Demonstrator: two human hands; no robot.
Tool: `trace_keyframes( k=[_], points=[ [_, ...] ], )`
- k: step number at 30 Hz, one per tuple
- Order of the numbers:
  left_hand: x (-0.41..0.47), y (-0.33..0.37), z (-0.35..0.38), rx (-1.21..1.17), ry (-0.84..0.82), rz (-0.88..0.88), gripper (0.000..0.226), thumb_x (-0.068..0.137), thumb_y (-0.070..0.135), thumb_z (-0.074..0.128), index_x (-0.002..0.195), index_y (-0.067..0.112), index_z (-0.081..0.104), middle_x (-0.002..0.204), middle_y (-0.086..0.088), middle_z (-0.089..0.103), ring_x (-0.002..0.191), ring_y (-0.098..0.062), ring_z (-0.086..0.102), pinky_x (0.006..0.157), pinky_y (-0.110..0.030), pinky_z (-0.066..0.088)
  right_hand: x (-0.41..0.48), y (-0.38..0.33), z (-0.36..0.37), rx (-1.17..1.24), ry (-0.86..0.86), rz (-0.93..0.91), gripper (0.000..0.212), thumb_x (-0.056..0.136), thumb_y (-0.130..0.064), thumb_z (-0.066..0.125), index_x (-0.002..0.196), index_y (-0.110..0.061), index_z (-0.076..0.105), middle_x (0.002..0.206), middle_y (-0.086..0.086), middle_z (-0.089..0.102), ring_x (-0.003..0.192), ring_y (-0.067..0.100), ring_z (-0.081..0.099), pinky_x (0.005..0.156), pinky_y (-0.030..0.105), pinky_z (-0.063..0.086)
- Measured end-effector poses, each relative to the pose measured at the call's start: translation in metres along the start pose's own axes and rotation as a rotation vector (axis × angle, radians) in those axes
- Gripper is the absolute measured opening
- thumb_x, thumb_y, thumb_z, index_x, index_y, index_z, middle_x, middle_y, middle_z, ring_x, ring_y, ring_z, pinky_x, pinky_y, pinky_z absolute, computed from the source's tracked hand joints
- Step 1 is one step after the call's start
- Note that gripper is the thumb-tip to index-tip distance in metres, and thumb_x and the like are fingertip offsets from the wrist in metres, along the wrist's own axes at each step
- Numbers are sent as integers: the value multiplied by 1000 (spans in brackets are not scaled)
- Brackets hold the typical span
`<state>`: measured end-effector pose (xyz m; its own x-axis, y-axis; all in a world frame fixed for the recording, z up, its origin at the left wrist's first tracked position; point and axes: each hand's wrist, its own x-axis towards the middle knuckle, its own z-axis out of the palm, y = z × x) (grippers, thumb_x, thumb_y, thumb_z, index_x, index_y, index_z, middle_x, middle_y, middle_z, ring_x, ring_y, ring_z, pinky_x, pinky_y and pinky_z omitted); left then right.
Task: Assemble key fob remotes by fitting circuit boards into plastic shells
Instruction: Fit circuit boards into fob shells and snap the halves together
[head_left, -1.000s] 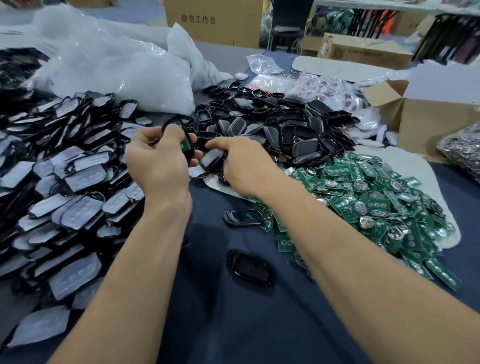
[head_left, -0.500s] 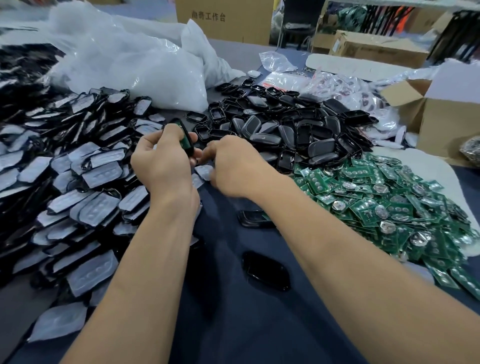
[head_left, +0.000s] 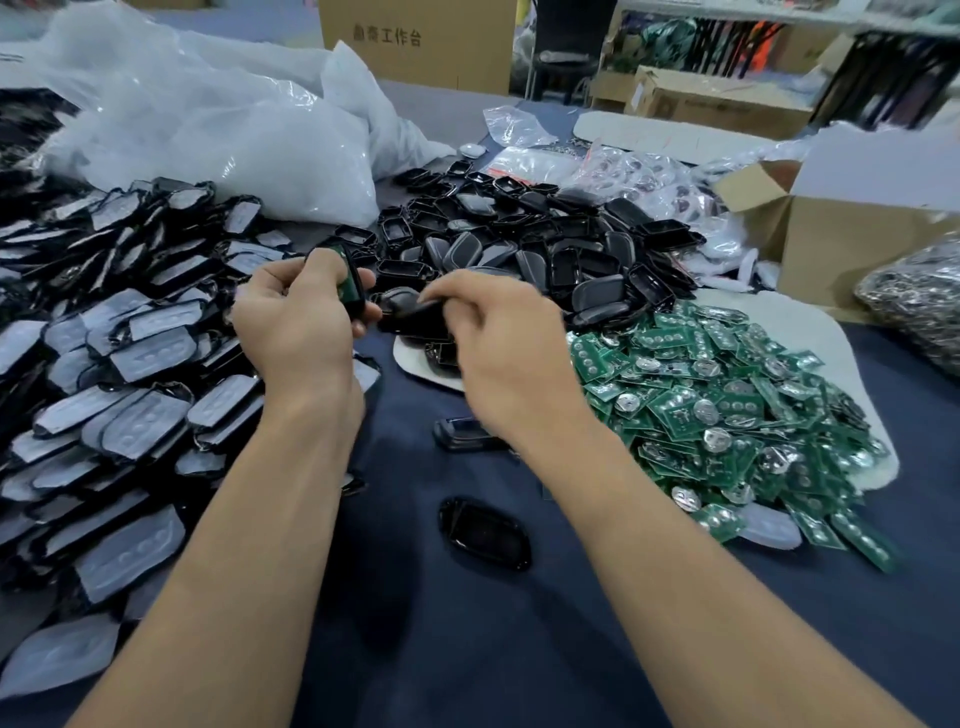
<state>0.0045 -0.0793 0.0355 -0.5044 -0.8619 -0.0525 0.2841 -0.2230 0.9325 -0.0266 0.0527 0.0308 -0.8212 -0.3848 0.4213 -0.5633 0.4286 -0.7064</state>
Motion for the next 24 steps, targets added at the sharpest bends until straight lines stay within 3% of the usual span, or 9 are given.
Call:
trace_keyframes(
  k=[2, 4, 9, 11, 13, 15, 19, 24],
  points=[
    [-6, -5, 4, 35, -70, -12, 15, 86, 2, 60, 80, 14, 53, 62, -5, 72, 39, -17, 53, 40, -22, 35, -20, 5, -29, 152, 30, 112, 30, 99, -10, 53, 98, -25, 79, 73, -10, 68, 59, 4, 54, 56, 23, 38],
    [-18, -12, 10, 111, -203, -27, 14, 86, 1, 59, 79, 13, 54, 63, -6, 73, 40, -17, 54, 40, -22, 35, -41, 14, -55, 248, 0, 215, 34, 101, -7, 51, 93, -27, 78, 62, -1, 63, 53, 9, 48, 48, 32, 36],
    [-65, -30, 27, 335, -592, -114, 17, 91, -1, 63, 83, 12, 56, 73, -11, 77, 49, -22, 65, 39, -24, 43, -77, 47, -98, 242, 48, 335, 41, 101, -6, 49, 92, -35, 76, 55, -5, 58, 54, 12, 51, 50, 37, 41],
    [-80, -36, 32, 386, -693, -146, 19, 91, -3, 65, 83, 13, 59, 68, -3, 76, 57, -21, 70, 41, -25, 47, -86, 55, -104, 256, 73, 362, 42, 102, -7, 48, 94, -37, 76, 56, -6, 59, 56, 12, 51, 53, 36, 41],
    [-89, -39, 33, 428, -745, -161, 20, 90, -5, 66, 82, 13, 62, 58, 7, 68, 55, -17, 67, 44, -26, 52, -89, 60, -104, 279, 80, 364, 40, 101, -7, 48, 95, -35, 76, 59, -5, 59, 57, 13, 52, 54, 36, 41],
    [-95, -40, 33, 439, -784, -190, 18, 91, -5, 66, 83, 11, 63, 56, 3, 66, 51, -16, 66, 45, -28, 56, -92, 61, -104, 307, 91, 345, 37, 102, -6, 49, 98, -32, 75, 61, -5, 59, 58, 13, 53, 54, 33, 43],
    [-100, -36, 33, 367, -837, -292, 23, 92, -4, 66, 77, 14, 65, 66, -7, 71, 58, -25, 70, 45, -27, 56, -92, 61, -108, 300, 102, 318, 34, 102, -4, 49, 104, -30, 71, 59, -6, 54, 56, 18, 48, 50, 28, 38],
    [-98, -34, 34, 303, -883, -381, 14, 93, -3, 64, 88, 10, 66, 82, -12, 75, 65, -24, 73, 49, -27, 58, -90, 66, -110, 269, 100, 321, 33, 101, -4, 50, 103, -29, 71, 58, 0, 53, 55, 25, 45, 48, 31, 36]
  ],
)
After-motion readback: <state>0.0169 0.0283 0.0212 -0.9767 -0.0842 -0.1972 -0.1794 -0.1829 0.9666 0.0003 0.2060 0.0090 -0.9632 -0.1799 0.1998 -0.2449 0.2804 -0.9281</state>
